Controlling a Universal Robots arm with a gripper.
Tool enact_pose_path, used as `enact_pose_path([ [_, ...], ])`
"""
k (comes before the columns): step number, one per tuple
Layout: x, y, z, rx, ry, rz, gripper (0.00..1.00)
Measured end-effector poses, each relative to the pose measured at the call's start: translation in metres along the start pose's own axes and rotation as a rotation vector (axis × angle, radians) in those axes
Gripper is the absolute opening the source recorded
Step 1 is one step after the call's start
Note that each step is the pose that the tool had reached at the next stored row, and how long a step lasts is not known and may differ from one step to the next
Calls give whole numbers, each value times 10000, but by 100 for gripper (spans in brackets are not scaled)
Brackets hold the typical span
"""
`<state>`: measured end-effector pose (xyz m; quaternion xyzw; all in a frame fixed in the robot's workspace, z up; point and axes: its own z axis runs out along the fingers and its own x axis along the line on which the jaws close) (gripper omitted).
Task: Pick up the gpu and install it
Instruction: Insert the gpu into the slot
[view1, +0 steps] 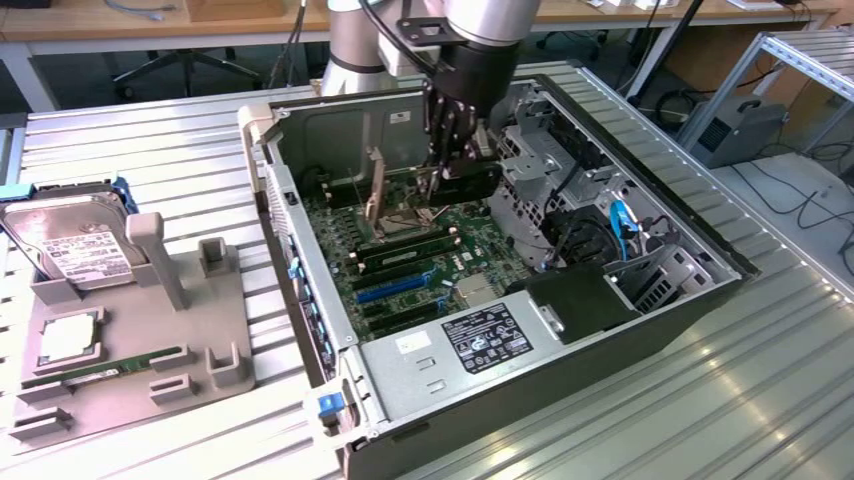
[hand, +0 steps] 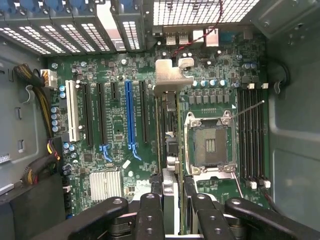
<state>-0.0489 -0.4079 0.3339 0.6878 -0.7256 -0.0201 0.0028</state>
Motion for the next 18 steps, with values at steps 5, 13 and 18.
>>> enact_pose_path([
  [5, 1, 20, 3, 0, 0, 0, 27],
  [13, 4, 56, 7, 0, 0, -1, 27],
  [18, 5, 76, 9, 1, 0, 0, 27],
])
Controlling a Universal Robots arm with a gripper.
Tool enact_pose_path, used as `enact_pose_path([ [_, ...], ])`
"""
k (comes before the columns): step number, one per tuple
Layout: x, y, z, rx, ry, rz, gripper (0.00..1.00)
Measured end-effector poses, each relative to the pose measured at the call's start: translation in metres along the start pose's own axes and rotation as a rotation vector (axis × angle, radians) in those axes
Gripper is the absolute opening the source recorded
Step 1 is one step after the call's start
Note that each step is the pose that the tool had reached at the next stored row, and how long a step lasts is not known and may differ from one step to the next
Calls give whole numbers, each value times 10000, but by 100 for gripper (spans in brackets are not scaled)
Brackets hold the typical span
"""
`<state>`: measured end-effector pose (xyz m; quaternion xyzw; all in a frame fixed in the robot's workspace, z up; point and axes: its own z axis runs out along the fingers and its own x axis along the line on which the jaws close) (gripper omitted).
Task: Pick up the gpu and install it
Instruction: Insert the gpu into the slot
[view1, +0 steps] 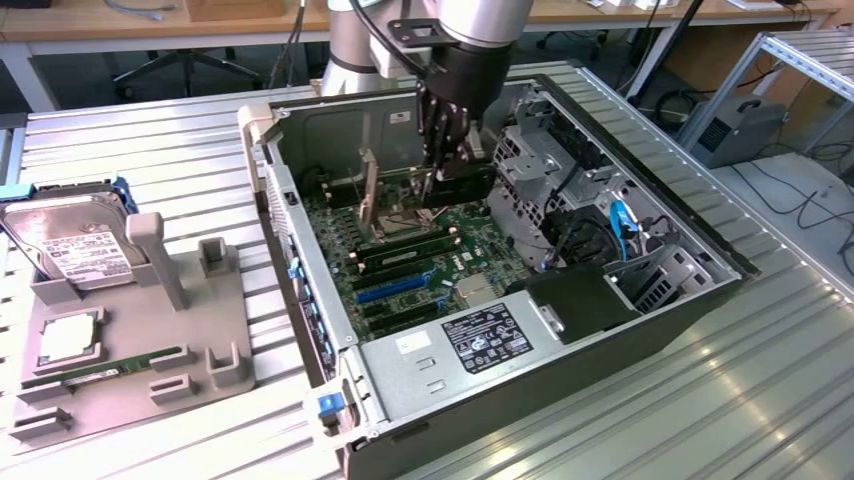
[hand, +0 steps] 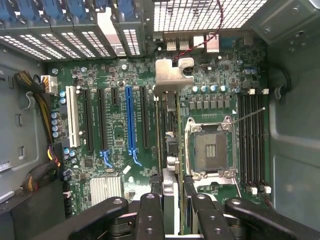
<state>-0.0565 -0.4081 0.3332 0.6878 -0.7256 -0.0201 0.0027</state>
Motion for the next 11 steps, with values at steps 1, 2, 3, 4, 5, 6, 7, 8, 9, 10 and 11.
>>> enact_pose_path([
  [1, 0, 5, 0, 0, 1, 0, 27],
  [2, 1, 11, 1, 0, 1, 1, 27],
  [3, 1, 16, 2, 0, 1, 1, 27],
  [4, 1, 18, 2, 0, 0, 0, 27],
  [5, 2, 22, 3, 0, 0, 0, 27],
  [6, 2, 26, 3, 0, 1, 0, 27],
  [7, 2, 30, 4, 0, 1, 0, 27],
  [8, 3, 34, 4, -1, 1, 0, 27],
  [9, 3, 42, 5, 0, 0, 0, 27],
  [10, 3, 51, 6, 0, 1, 0, 27],
  [11, 4, 60, 7, 0, 0, 0, 27],
])
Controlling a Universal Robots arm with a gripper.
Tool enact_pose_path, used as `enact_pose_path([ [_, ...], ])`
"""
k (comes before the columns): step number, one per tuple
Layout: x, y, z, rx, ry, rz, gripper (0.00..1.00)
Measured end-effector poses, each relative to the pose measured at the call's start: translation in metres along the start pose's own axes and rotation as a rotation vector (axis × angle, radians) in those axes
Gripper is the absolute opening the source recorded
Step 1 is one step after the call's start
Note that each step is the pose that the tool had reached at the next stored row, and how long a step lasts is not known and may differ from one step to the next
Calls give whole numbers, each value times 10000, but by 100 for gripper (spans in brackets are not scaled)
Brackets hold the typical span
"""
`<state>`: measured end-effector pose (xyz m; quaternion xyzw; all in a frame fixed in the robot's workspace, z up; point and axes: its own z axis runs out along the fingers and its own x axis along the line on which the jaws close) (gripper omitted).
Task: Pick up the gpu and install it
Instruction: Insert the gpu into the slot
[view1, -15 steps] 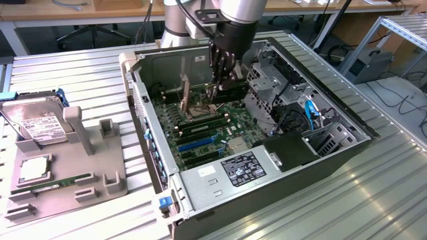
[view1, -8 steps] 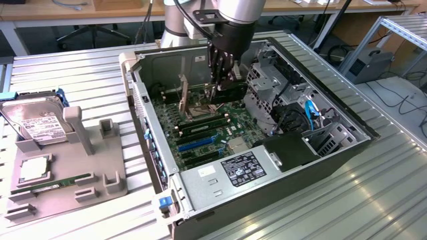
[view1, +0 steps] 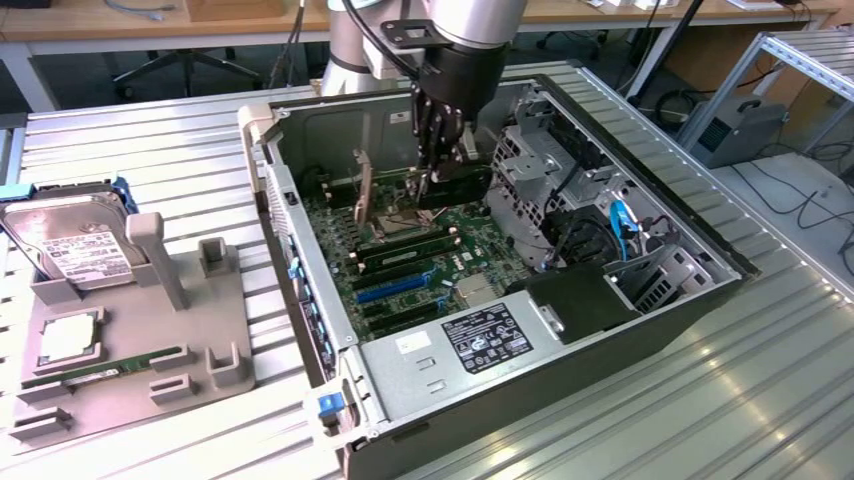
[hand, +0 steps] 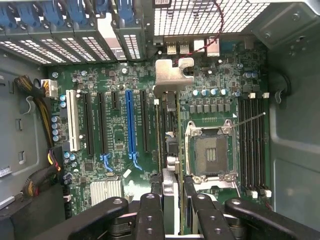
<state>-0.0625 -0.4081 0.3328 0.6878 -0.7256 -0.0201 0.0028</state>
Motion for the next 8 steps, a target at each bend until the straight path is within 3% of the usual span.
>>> enact_pose_path([
  [8, 2, 41, 3, 0, 0, 0, 27],
])
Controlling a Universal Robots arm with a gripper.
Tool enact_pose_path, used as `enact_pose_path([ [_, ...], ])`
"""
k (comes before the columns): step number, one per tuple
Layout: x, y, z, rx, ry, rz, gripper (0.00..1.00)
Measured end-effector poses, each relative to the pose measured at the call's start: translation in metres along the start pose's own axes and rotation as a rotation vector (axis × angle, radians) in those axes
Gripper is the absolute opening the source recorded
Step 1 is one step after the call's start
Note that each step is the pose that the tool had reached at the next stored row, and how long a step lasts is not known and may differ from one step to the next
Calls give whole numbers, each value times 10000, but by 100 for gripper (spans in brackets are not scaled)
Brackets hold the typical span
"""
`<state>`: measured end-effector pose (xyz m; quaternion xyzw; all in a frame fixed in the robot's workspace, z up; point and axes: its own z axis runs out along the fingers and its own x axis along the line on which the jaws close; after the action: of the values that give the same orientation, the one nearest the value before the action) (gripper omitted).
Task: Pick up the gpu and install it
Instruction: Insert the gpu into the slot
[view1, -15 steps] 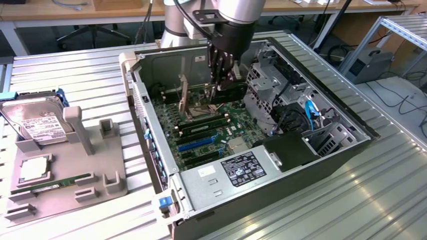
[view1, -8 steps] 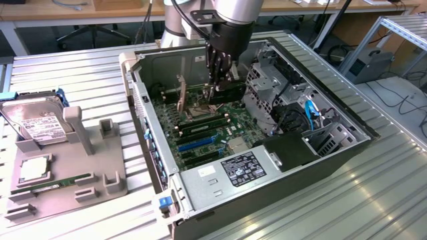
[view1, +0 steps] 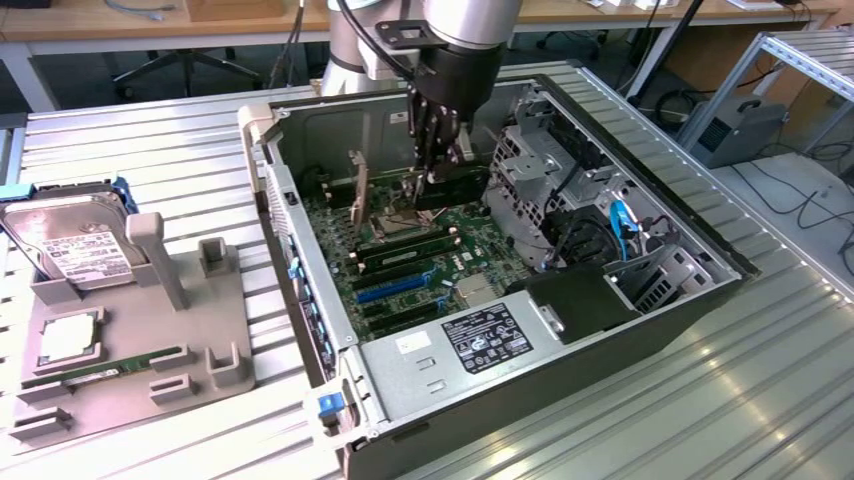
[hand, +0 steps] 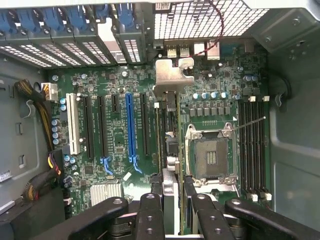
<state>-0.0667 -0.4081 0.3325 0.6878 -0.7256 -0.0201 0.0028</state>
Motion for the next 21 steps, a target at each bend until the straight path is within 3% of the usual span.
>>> enact_pose_path([
  [21, 6, 102, 10, 0, 0, 0, 27],
])
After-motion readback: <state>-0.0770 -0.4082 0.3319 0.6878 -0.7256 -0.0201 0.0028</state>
